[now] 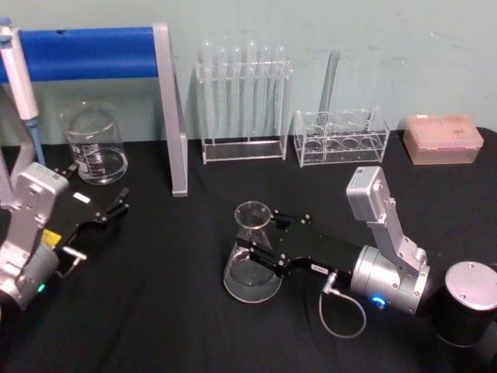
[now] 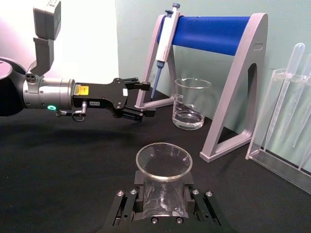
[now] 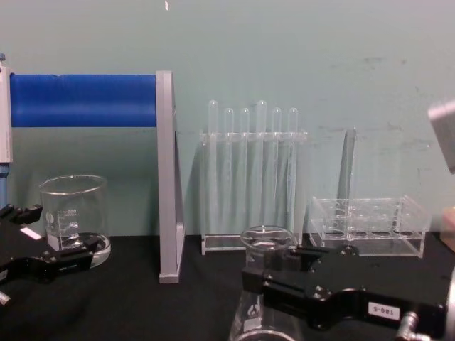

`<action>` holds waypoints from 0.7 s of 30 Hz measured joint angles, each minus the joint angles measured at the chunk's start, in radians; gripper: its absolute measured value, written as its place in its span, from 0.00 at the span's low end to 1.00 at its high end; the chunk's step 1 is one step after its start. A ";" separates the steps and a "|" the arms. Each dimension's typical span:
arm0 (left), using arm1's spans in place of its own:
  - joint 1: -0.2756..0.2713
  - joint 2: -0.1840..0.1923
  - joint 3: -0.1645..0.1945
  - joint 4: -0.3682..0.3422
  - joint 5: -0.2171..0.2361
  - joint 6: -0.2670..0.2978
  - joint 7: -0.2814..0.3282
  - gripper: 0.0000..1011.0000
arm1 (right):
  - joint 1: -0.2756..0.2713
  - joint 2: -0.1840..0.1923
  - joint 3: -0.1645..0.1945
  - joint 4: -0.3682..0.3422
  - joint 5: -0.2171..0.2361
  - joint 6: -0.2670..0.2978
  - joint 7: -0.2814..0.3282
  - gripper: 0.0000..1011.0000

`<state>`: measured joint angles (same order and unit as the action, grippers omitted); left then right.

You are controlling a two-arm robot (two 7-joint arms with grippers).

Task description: Grasp the erlenmeyer flask with one hand, shake it three times, then place it back.

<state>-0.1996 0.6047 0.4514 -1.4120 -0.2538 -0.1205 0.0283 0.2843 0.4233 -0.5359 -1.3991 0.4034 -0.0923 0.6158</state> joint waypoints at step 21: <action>0.000 0.000 0.000 0.000 0.000 0.000 0.000 0.99 | -0.008 0.003 0.001 -0.009 0.006 0.025 -0.008 0.44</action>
<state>-0.1995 0.6047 0.4514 -1.4120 -0.2539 -0.1205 0.0283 0.2762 0.4266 -0.5347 -1.4082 0.4090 -0.0673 0.6077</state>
